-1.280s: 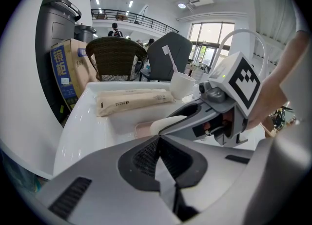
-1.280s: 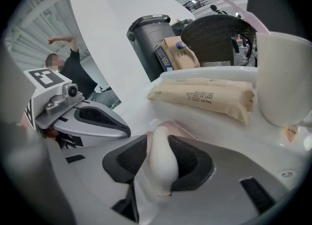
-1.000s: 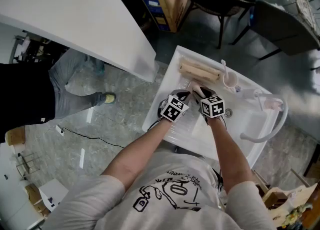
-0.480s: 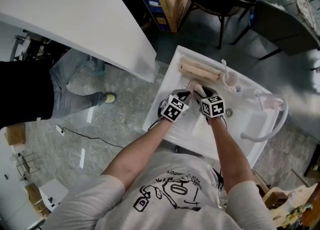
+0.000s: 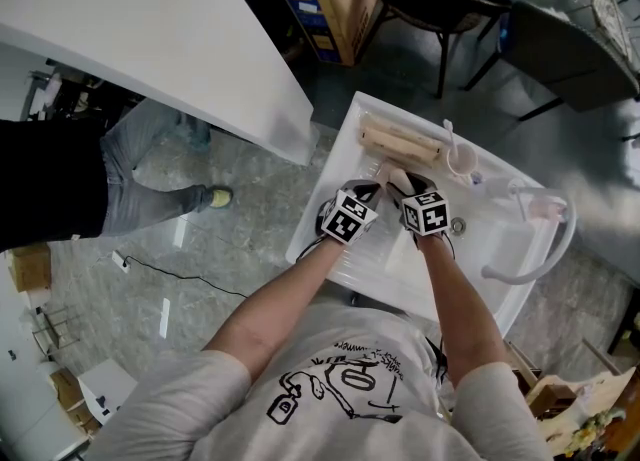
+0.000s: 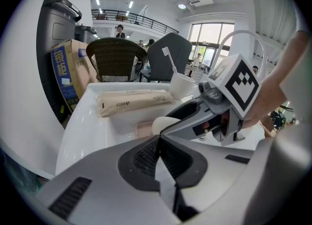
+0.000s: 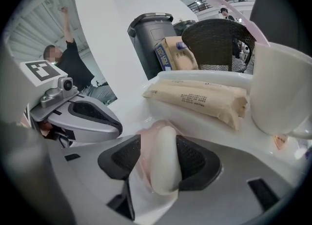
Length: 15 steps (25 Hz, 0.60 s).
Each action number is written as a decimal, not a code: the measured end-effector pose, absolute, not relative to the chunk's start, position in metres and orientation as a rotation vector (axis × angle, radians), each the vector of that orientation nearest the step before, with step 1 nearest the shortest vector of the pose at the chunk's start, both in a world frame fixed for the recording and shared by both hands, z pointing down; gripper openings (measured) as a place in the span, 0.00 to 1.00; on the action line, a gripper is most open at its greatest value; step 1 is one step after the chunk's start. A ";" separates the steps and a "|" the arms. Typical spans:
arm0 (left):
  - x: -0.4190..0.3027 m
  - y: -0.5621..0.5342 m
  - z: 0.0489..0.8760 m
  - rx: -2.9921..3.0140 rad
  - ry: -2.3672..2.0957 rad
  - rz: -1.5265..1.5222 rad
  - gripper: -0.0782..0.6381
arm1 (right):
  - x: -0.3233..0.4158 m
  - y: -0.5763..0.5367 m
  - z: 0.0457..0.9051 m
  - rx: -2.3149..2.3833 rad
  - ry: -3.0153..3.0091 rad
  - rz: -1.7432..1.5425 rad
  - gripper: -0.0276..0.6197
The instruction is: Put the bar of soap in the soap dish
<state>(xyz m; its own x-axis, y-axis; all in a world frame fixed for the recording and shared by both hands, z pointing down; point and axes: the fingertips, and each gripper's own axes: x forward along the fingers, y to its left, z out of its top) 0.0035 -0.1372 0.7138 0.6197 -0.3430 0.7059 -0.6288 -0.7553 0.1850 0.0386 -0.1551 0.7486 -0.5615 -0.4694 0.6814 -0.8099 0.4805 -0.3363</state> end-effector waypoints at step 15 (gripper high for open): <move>0.004 -0.135 0.714 2.427 -0.763 0.933 0.11 | 0.040 -0.155 0.748 1.062 -2.213 0.882 0.41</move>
<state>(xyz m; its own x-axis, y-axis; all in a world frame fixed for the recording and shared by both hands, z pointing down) 0.0038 -0.1351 0.7143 0.6227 -0.3370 0.7062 -0.6251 -0.7570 0.1900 0.0401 -0.1550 0.7482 -0.5526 -0.4710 0.6876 -0.8149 0.4784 -0.3272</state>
